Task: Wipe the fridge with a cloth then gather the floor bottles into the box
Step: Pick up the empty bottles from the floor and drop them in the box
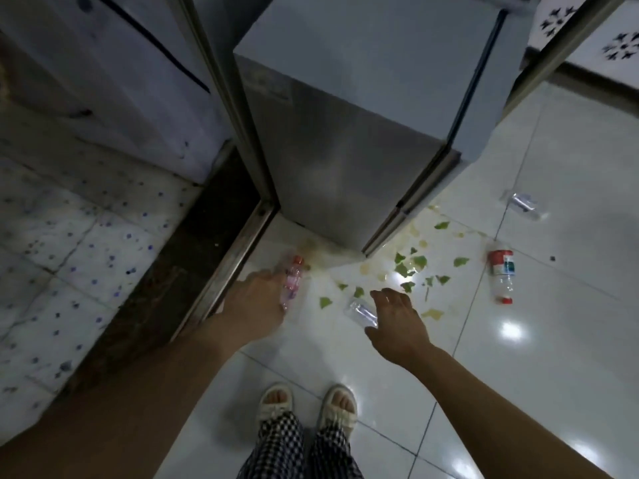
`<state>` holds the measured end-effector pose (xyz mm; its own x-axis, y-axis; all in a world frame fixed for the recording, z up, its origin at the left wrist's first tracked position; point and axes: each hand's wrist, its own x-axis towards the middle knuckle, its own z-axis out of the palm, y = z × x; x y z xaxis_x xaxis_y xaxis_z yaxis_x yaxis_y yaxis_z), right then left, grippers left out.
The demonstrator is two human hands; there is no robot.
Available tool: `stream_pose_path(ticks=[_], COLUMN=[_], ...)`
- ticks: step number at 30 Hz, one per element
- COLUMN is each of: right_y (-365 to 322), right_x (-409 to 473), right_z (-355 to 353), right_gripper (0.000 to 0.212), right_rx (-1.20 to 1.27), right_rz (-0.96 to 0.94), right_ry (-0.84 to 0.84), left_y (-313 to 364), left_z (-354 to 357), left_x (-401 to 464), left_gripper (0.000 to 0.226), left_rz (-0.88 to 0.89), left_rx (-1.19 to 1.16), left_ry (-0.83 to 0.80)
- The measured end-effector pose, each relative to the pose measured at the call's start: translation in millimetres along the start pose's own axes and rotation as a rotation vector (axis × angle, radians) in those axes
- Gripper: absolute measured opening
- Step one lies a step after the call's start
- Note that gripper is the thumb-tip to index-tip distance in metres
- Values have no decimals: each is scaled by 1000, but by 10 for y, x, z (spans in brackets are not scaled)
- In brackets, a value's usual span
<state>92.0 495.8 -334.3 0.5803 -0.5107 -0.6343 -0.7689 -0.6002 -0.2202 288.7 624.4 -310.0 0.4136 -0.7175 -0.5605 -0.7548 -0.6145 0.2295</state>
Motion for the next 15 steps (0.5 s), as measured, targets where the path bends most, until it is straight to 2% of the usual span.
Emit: stream_pose_path(ticks=[7,15], right_y=[455,948], right_x=[698,1719], right_z=[1258,2650], right_gripper=[65,76], right_rx=[28,14], right_rz=[107,193], right_ry=[-51,-20], left_y=[-376,-991], left_z=[1319,2747], left_x=[785,1799], left_gripper=[47,54], left_rz=[-25,-184], left_rx=[27,21], left_ry=[-25,-58])
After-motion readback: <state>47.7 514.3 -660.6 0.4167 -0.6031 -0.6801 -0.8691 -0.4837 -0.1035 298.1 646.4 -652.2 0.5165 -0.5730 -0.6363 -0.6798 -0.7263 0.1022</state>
